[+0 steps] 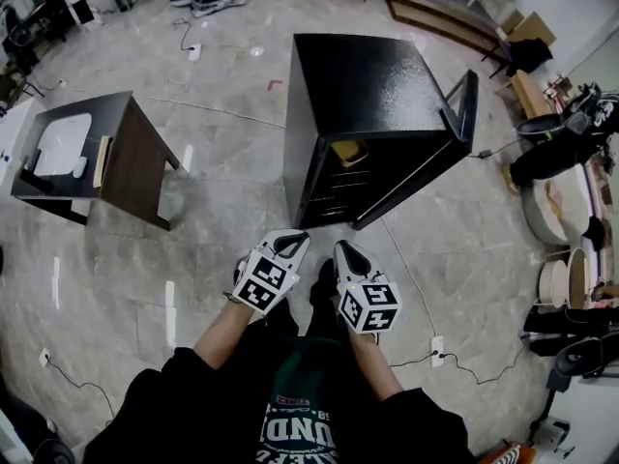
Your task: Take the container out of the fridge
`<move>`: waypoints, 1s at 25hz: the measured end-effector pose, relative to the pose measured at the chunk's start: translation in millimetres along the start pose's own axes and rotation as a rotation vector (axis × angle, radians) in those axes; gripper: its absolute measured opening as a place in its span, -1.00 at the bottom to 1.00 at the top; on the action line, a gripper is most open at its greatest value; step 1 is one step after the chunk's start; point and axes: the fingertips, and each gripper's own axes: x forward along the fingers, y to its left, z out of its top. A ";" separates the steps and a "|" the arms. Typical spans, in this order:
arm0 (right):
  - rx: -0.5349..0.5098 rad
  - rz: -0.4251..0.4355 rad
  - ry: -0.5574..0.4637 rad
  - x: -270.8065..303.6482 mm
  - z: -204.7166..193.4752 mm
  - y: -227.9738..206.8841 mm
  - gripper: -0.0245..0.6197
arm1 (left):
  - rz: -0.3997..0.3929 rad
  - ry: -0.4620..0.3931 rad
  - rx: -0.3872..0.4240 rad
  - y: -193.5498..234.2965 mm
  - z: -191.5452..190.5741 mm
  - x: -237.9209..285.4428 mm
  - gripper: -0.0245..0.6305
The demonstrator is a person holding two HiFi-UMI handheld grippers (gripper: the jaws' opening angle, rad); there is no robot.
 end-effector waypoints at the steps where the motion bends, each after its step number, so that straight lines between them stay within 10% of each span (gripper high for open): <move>1: 0.001 0.002 -0.002 1.4 0.5 -1.4 -0.81 | 0.006 0.002 0.006 0.3 -0.7 1.8 -0.89; 25: 0.001 0.036 0.004 42.5 32.3 -57.5 -0.81 | 0.047 -0.008 -0.059 30.5 27.3 61.9 -0.88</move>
